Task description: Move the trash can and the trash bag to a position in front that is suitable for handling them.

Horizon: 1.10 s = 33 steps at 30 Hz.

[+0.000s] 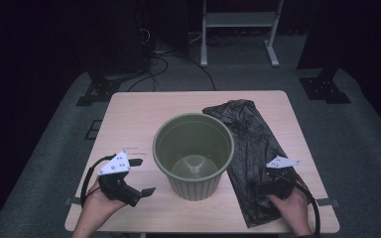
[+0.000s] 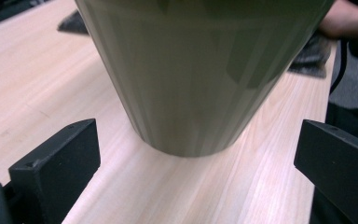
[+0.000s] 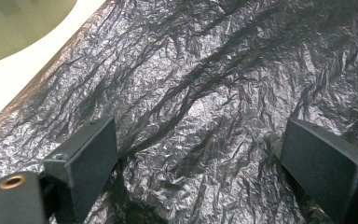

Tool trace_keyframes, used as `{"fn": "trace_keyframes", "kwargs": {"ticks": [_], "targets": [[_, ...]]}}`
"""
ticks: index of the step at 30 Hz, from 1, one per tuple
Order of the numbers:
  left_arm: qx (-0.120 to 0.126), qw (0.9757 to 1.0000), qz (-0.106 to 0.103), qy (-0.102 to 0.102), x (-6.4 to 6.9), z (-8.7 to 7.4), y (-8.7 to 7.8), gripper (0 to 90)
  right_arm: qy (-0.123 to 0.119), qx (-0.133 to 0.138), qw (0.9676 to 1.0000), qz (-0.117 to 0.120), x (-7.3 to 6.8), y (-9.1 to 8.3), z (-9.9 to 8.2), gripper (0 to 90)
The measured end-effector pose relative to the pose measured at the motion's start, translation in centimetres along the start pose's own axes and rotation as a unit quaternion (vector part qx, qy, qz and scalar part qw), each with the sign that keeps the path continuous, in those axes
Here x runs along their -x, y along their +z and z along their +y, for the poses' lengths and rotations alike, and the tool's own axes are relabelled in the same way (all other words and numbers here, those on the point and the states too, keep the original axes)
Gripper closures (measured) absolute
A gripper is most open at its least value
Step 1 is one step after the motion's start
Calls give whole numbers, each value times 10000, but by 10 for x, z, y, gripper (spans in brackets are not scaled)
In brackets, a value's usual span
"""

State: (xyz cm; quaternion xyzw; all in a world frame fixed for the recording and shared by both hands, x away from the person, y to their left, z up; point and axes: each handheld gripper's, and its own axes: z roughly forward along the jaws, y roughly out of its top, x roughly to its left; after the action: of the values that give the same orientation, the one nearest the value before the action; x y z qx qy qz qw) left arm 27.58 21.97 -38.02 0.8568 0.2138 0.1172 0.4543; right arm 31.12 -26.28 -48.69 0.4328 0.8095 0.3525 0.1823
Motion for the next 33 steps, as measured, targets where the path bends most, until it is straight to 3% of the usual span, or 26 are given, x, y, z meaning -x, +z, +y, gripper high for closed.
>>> {"fn": "trace_keyframes", "kwargs": {"ticks": [7,15,19,29,33], "targets": [[-122,9999,34,58,2,-22,24,0,7,1,10000,-2,0,0,0,99],[-211,9994,175,-194,-7,-48,41,0,16,-1,10000,-4,0,0,0,98],[-387,9983,274,-332,-13,-63,52,0,14,-1,10000,-3,0,0,0,99],[-781,9960,337,-262,-16,-72,68,0,18,-3,10000,-7,-1,0,0,99],[-759,9961,314,-308,-15,-75,71,0,19,-4,10000,-8,-1,0,0,99]]}}
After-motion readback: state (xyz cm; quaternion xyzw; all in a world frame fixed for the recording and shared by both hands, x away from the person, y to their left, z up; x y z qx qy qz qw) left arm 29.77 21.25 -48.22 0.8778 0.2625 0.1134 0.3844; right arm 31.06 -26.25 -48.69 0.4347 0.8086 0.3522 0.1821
